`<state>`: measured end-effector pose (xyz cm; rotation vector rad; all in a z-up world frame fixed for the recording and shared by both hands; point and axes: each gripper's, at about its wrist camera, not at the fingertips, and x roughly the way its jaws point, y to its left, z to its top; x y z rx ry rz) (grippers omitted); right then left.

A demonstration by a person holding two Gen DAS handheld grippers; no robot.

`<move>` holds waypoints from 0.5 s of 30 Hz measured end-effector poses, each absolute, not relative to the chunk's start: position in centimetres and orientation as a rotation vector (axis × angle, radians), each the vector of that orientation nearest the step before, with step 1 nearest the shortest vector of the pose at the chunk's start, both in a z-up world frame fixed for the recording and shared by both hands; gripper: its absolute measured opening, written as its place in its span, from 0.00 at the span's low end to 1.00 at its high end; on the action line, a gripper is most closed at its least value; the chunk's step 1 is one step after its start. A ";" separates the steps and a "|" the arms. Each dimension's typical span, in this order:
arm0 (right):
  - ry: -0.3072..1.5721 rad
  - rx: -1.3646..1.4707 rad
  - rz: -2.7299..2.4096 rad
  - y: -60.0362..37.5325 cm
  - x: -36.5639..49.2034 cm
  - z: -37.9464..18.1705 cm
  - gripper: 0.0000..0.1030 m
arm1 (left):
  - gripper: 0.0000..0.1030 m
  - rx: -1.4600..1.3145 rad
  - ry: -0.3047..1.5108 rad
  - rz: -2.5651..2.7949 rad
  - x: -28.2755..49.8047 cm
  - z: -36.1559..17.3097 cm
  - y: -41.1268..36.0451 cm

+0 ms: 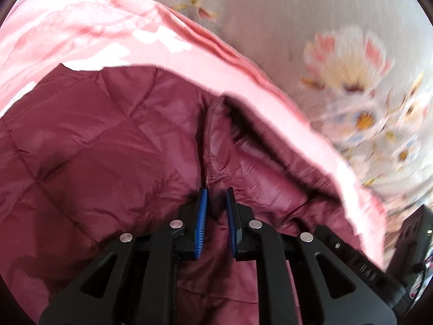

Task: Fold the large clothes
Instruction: 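Lift the hem with both grippers and fold it toward the collar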

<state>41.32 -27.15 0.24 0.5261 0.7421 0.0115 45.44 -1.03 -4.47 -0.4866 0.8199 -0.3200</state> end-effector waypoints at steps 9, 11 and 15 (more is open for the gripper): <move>0.723 0.820 -0.050 -30.2 45.3 -2.2 0.44 | 0.51 -0.634 0.769 -0.303 49.6 -1.1 -1.3; 0.712 0.879 -0.051 -30.8 45.2 -3.4 0.43 | 0.52 -0.653 0.803 -0.302 50.6 -2.2 -2.1; 0.667 0.914 -0.041 -31.2 45.0 -4.1 0.32 | 0.51 -0.703 0.873 -0.285 52.9 -4.5 -3.4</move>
